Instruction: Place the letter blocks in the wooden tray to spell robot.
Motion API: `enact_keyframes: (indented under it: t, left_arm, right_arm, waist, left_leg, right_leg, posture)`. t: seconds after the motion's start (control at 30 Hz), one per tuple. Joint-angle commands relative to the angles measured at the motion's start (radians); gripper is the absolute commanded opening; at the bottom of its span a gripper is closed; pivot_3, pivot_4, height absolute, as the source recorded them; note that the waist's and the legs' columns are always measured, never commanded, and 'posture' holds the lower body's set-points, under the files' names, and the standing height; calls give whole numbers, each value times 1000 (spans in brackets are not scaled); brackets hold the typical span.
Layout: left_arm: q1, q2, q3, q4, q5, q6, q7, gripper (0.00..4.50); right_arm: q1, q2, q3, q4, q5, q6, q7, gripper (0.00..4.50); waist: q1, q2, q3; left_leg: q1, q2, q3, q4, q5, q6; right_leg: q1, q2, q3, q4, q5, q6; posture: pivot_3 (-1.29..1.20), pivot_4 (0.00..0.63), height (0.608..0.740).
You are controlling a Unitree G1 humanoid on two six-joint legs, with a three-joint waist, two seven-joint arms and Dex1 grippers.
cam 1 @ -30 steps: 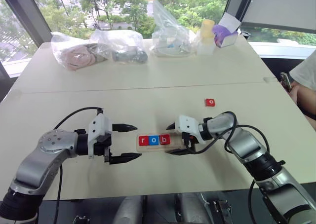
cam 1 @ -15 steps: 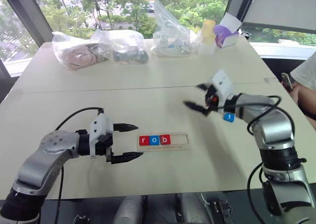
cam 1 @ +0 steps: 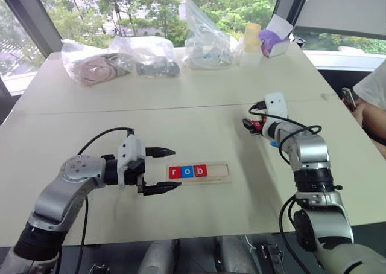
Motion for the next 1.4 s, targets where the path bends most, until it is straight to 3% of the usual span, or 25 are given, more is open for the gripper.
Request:
enact_keyframes:
  t: [0.03,0.2,0.23,0.3,0.47,0.7,0.9,1.13,1.4]
  left_arm:
    - [5,-2,10,-23,2,-23,7,4500]
    - [18,-3,14,-32,4,-26,19,4500]
    - [20,-4,13,-32,4,-28,22,4500]
    - [21,-6,12,-33,5,-31,27,4500]
    - [16,-14,0,-22,13,-42,32,4500]
    - [-5,-38,-21,2,25,-50,19,4500]
    - [3,-49,-36,13,31,-66,11,4500]
    - [0,-55,-49,22,32,-70,-3,4500]
    - [-25,-51,-52,44,33,-71,-21,4500]
  right_arm:
    - [-13,10,-33,7,19,19,-17,4484]
    - [6,15,-41,-30,33,63,-29,4484]
    - [13,14,-41,-40,35,72,-29,4242]
    - [27,13,-41,-60,38,93,-33,3642]
    - [36,22,-49,-91,49,128,-51,1209]
    - [46,-1,-85,-376,90,307,-64,1172]
    - [164,20,-213,-820,155,699,-47,1172]
    - [489,64,-258,-1086,266,727,-35,1172]
    - [571,126,-261,-1101,310,727,-81,1172]
  waist:
    - [-1,0,0]
    - [-1,0,0]
    - [-1,0,0]
    - [-1,0,0]
    - [-2,0,0]
    - [0,1,0]
    - [4,1,0]
    - [3,1,0]
    - [-1,1,-1]
  left_leg:
    - [0,0,0,0,0,0]
    - [0,0,0,0,0,0]
    - [0,0,0,0,0,0]
    - [0,0,0,0,0,0]
    - [0,0,0,0,0,0]
    - [0,0,0,0,0,0]
    - [-1,0,-2,-1,0,0]
    - [0,0,-2,0,0,0]
    - [1,1,-1,1,0,1]
  right_leg:
    - [0,0,0,0,0,0]
    - [0,0,0,0,0,0]
    - [0,0,0,0,0,0]
    - [0,0,0,0,0,0]
    - [1,0,0,0,0,0]
    - [0,0,0,0,0,0]
    - [0,0,-1,0,0,0]
    - [1,0,-1,0,0,0]
    - [2,1,-1,0,0,0]
  posture:
    - [0,150,740]
    - [0,150,740]
    - [0,150,740]
    - [0,150,740]
    - [0,150,740]
    - [0,150,740]
    - [0,150,740]
    - [0,150,740]
    - [0,150,740]
